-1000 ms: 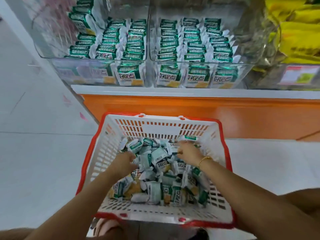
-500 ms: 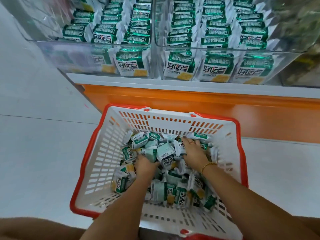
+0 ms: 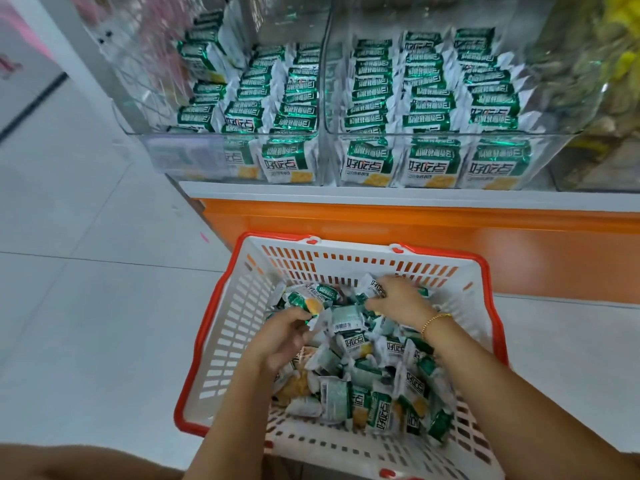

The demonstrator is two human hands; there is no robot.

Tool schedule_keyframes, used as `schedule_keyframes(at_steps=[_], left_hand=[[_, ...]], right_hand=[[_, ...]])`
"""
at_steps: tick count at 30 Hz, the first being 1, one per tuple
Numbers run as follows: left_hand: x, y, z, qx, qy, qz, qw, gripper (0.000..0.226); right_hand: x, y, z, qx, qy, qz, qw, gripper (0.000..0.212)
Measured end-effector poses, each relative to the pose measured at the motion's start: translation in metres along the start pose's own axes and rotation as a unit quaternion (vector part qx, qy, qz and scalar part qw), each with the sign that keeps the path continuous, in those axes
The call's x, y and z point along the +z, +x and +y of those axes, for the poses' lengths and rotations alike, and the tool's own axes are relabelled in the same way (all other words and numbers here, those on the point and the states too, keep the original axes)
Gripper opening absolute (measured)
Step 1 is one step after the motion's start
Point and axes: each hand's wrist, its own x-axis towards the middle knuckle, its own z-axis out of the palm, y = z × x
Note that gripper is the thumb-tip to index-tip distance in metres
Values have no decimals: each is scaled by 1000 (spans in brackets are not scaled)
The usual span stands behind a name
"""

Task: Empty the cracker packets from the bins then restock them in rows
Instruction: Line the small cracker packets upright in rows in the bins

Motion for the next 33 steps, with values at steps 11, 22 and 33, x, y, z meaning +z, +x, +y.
schedule_keyframes(at_steps=[11,22,33], left_hand=[[22,-62,39,115,9,-80,990,12],[44,-139,95,146,5,-194,970,52],[50,-160,187,238,180,-136,945,28]], right_hand=[[-61,-87,-117,-177,185,92,962,62],[-101,-129,-151,-259,219,112,934,51],[-150,-117,-193,-230,399,-33,887,59]])
